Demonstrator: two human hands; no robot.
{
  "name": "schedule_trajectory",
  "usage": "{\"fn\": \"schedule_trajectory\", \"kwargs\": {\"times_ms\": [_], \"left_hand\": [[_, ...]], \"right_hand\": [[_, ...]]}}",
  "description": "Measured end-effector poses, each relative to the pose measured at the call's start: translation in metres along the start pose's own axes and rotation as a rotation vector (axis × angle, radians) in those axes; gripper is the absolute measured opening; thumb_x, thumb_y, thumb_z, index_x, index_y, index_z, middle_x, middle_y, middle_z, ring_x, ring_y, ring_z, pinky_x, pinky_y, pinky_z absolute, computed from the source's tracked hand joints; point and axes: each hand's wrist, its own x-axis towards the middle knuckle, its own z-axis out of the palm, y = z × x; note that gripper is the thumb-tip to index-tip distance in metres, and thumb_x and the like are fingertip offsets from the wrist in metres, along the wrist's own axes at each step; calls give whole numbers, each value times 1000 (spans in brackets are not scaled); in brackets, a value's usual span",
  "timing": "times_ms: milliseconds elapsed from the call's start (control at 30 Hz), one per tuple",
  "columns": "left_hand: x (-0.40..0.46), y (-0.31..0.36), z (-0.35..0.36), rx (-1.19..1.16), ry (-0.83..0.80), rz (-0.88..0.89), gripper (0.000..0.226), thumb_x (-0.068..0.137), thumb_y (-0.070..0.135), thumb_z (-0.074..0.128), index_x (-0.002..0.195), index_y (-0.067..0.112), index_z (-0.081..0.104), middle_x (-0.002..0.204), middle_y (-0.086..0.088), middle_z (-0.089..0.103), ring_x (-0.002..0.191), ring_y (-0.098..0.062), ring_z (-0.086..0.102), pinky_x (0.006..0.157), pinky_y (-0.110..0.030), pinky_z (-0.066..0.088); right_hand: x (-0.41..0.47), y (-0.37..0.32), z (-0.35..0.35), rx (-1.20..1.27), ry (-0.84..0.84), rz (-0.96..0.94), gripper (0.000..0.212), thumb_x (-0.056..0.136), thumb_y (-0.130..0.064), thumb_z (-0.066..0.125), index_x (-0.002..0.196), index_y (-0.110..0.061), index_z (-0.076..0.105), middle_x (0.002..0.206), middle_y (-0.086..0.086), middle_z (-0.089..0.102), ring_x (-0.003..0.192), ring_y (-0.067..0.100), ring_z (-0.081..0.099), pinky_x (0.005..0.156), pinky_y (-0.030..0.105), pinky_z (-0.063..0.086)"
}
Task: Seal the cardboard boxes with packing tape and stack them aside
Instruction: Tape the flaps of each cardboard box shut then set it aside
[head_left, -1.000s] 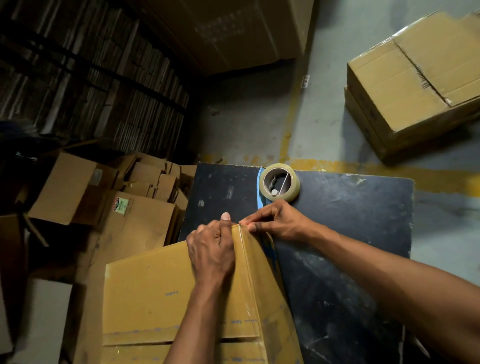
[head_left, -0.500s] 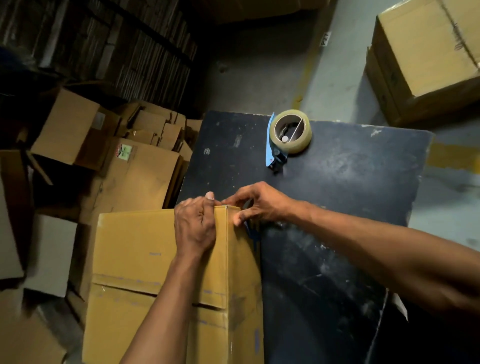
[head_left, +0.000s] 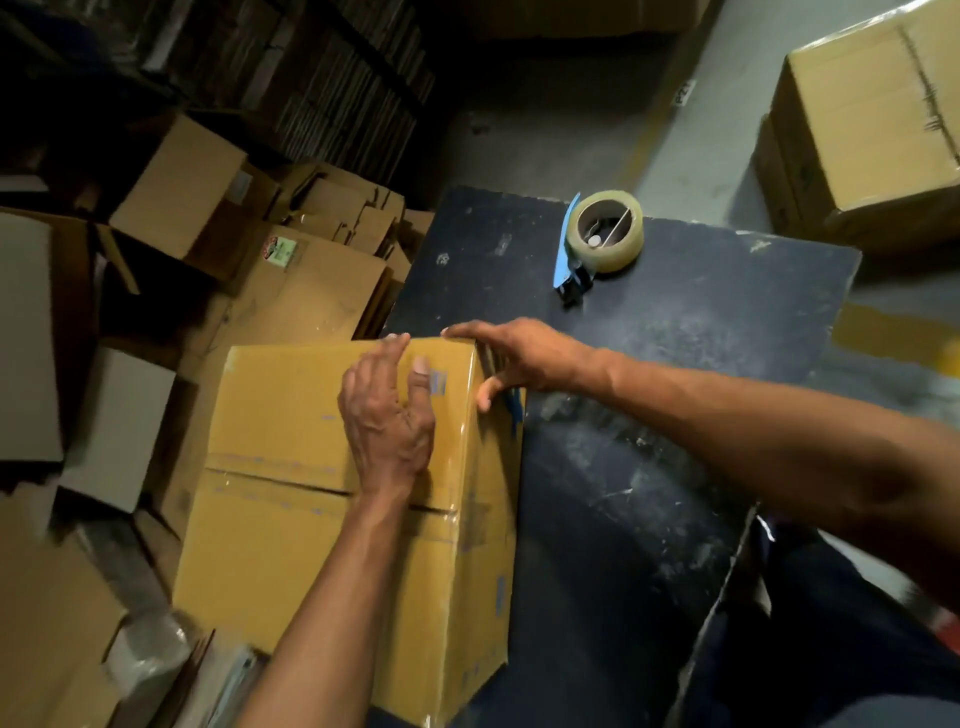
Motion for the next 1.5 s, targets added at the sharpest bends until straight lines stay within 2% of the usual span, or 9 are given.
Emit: {"fn": "schedule_trajectory", "kwargs": {"times_ms": [67, 133, 233, 467, 633, 833, 1000, 1200, 1500], "left_hand": [[-29, -8, -8, 15, -79, -24, 43, 106, 34, 48, 140, 12, 60, 143, -8, 61, 134, -23, 53, 112, -49, 41], [-53, -14, -14, 15, -145, -38, 46, 107, 37, 42, 145, 16, 57, 152, -4, 54, 145, -18, 45, 119, -47, 36], [-76, -20, -14, -1, -186, -12, 47, 108, 34, 39, 150, 19, 51, 161, 2, 42, 153, -7, 29, 126, -45, 26], [-89, -19, -21, -49, -116, -132, 46, 108, 26, 40, 152, 17, 49, 160, -2, 44, 153, -9, 30, 127, -45, 24], [-124, -21, -51, -81, -149, -166, 45, 107, 28, 46, 151, 18, 52, 158, 2, 47, 150, -9, 37, 121, -50, 37], [-189, -26, -71, -78, -139, -95, 39, 105, 18, 50, 142, 12, 61, 152, -2, 55, 145, -18, 48, 117, -50, 42], [-242, -20, -90, -79, -47, -87, 37, 101, 10, 52, 134, 0, 66, 138, -3, 64, 125, -24, 65, 109, -25, 49], [-288, -37, -107, -71, -362, 109, 73, 91, 31, 72, 153, 3, 45, 162, -8, 42, 150, -28, 40, 120, -44, 37], [-286, -51, -88, 144, -232, 242, 68, 90, 46, 75, 140, 1, 61, 148, -13, 57, 137, -25, 56, 103, -49, 54]], "right_hand": [[4, 2, -5, -85, -8, -42, 104, 70, -62, 84, 156, -28, 38, 92, 0, 60, 83, 24, 62, 71, 30, 39], [5, 8, -11, -121, -52, -58, 121, 68, -64, 85, 164, -28, 20, 131, 12, 63, 121, 32, 62, 91, 37, 49], [-5, -6, -6, -202, 75, -139, 141, 61, -85, 75, 165, -28, -2, 173, 11, 4, 159, 29, 12, 123, 57, 26], [-16, -27, 51, -534, 148, -424, 96, 80, -86, 51, 156, -28, 44, 170, 16, 20, 158, 37, 11, 120, 71, 11], [-6, -24, 21, -719, -43, -426, 111, 73, -95, 49, 163, -36, 23, 173, 10, 7, 159, 34, 1, 121, 71, 6], [-25, -74, 43, -653, 86, -472, 120, 72, -101, 39, 164, -25, 23, 171, 19, 5, 159, 35, 0, 122, 69, 0], [-48, -66, 86, -632, 27, -441, 116, 78, -91, 47, 165, -19, 18, 172, 14, 8, 159, 32, 2, 124, 65, 7], [-58, -69, 71, -754, -61, -460, 137, 65, -103, 43, 166, -17, 8, 171, 20, -3, 158, 38, -6, 124, 67, 1], [-100, -92, 130, -697, -62, -579, 116, 77, -94, 47, 165, -25, 18, 171, 19, 0, 159, 36, -3, 124, 66, 5]]}}
